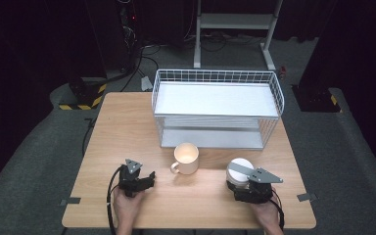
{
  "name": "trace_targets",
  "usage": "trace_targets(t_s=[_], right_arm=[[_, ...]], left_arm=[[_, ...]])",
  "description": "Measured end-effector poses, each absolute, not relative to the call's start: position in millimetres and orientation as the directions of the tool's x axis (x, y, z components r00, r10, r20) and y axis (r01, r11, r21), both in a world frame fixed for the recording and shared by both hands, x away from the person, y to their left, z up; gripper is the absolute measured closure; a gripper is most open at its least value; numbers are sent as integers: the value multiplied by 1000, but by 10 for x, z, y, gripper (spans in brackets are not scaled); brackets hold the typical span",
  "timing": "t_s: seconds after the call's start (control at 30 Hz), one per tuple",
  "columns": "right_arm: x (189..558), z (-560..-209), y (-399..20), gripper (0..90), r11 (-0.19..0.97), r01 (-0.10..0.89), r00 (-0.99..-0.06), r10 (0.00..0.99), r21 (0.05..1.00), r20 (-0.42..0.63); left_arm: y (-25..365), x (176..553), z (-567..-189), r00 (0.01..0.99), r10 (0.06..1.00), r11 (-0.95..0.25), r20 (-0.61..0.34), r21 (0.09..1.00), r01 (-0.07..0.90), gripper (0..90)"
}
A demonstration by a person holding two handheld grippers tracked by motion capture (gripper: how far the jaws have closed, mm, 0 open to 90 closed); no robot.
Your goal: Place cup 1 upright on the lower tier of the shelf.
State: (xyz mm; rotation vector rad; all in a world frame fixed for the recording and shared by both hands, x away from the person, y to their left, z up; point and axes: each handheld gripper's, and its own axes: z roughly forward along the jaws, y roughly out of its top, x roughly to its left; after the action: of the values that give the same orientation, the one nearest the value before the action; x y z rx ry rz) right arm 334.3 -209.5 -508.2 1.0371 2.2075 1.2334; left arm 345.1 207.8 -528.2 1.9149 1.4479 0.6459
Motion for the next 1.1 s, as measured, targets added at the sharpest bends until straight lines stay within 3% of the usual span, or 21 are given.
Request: trace_targets(t_s=[1.1], right_arm=[[3585, -4981, -2117, 188, 323, 428, -631, 776, 844, 23]], left_arm=[[2078, 3451, -5282, 271, 963, -184, 3, 741, 646, 224]])
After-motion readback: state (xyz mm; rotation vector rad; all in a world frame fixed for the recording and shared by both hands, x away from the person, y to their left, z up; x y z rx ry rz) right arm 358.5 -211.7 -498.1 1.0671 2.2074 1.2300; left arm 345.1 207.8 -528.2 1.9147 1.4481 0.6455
